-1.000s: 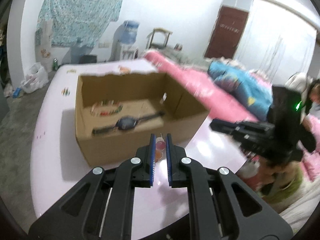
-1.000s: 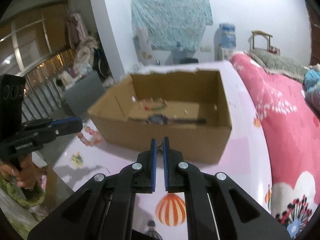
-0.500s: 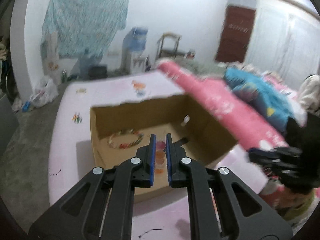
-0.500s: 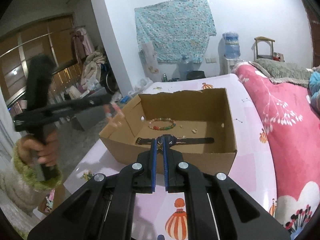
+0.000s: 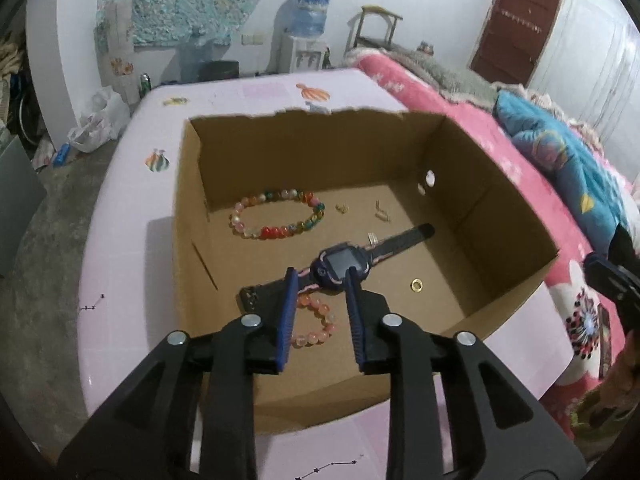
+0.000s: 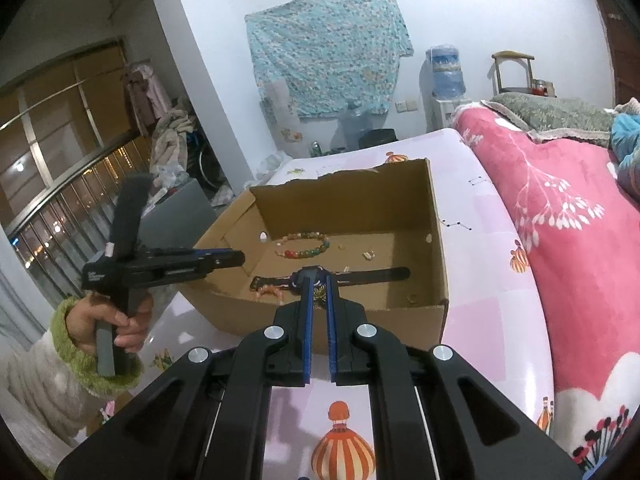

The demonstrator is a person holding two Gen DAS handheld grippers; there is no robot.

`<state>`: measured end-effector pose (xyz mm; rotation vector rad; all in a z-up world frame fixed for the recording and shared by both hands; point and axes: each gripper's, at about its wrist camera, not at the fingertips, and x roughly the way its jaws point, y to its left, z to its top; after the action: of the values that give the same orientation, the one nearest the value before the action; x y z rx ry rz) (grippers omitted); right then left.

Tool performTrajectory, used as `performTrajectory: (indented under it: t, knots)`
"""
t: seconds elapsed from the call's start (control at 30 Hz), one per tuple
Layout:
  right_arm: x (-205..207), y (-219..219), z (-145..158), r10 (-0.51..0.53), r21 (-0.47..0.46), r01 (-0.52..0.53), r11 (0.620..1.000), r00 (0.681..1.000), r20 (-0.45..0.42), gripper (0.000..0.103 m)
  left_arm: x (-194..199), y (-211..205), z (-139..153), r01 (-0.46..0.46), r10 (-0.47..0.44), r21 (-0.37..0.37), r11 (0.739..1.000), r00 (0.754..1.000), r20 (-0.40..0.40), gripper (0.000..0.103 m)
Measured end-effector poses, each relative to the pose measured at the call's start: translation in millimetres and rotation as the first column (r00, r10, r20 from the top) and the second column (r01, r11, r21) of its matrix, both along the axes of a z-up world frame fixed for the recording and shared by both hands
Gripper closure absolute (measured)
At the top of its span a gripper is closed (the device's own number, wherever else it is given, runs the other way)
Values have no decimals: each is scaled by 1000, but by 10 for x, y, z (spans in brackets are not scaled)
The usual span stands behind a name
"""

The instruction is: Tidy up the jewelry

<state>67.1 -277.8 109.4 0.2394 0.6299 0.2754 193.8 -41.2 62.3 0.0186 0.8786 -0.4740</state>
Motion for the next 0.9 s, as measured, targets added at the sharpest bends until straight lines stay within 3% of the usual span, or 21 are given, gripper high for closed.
performTrajectory:
  t: [0.17, 0.27, 0.53, 0.73, 0.9]
  knots:
    - [180, 32, 58, 33, 33, -33, 999, 999, -7, 97, -204, 143, 242, -20, 25, -58, 998, 996, 89, 62]
    - [358, 88, 57, 76, 60, -74, 995, 996, -41, 97, -343, 222, 341, -37, 45, -57, 998, 989, 138, 46]
    - [956, 331, -190, 170, 128, -143, 981, 957, -235, 97, -504, 406, 314, -106, 106, -6, 994, 982, 158, 21]
    - [1251, 442, -475, 190, 167, -137, 976, 912, -363, 96, -491, 507, 173, -141, 138, 11, 990, 984, 116, 19]
    - [1291, 468, -539, 186, 174, -127, 976, 903, -386, 96, -481, 568, 92, -140, 140, -3, 990, 986, 93, 19]
